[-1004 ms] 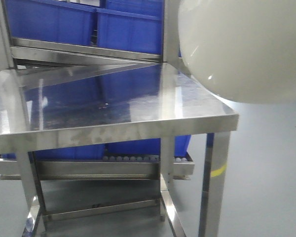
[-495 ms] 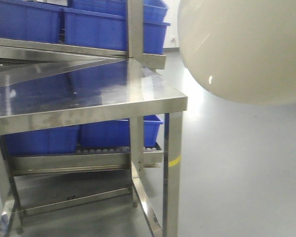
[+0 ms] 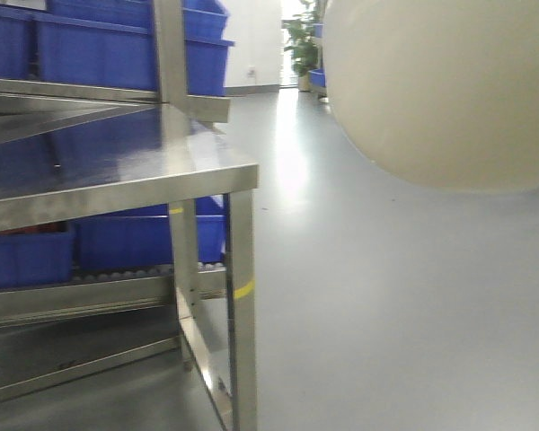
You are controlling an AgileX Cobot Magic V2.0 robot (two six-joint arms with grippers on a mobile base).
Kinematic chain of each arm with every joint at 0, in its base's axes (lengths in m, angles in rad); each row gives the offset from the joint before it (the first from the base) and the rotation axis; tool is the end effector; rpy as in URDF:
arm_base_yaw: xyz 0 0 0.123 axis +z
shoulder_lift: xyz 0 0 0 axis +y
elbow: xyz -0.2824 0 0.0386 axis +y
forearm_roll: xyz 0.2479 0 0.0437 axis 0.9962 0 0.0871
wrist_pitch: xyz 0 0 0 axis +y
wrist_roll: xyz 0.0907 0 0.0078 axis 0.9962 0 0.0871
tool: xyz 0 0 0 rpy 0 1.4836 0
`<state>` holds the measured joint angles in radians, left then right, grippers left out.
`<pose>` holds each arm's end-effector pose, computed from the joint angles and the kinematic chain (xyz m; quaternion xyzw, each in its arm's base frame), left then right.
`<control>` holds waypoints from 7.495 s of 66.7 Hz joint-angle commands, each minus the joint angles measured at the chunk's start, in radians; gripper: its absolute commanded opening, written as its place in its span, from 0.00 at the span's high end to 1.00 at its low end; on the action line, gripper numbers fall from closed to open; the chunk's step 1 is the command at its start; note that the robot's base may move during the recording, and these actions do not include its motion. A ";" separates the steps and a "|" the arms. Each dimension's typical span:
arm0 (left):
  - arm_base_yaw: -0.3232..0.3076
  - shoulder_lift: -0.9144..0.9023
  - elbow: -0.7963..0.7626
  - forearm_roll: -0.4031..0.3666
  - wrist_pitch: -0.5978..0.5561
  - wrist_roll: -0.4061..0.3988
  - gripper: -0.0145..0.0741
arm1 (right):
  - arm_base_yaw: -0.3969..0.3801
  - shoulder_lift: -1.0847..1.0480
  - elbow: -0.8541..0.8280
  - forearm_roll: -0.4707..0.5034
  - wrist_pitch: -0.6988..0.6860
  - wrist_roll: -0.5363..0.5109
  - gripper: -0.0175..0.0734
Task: Move white bin to right shelf second layer
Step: 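Hold the bin in the right gripper while backing away from the table, then hold the bin raised in the right gripper while turning toward the shelves, then carry the bin in the right gripper past the blue-crate racks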
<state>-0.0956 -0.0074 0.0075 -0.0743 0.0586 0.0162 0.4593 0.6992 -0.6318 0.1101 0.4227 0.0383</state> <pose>0.0559 -0.0058 0.2057 0.0147 0.6967 -0.0565 0.7149 0.1261 0.0669 0.3256 -0.1453 0.8208 0.1806 0.5221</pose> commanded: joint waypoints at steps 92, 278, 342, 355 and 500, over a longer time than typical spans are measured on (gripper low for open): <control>-0.006 -0.003 0.037 -0.009 -0.086 -0.010 0.74 | -0.005 -0.006 -0.031 0.000 -0.096 -0.001 0.75; -0.006 -0.003 0.037 -0.009 -0.086 -0.010 0.74 | -0.005 -0.006 -0.031 0.000 -0.096 -0.001 0.75; -0.006 -0.003 0.037 -0.009 -0.086 -0.010 0.74 | -0.005 -0.006 -0.031 0.000 -0.096 -0.001 0.75; -0.006 -0.003 0.037 -0.009 -0.086 -0.010 0.74 | -0.005 -0.006 -0.031 0.000 -0.096 -0.001 0.75; -0.006 -0.003 0.037 -0.009 -0.086 -0.010 0.74 | -0.005 -0.006 -0.031 0.000 -0.093 -0.001 0.75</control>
<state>-0.0956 -0.0074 0.0075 -0.0743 0.0586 0.0162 0.4593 0.6992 -0.6318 0.1101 0.4247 0.0383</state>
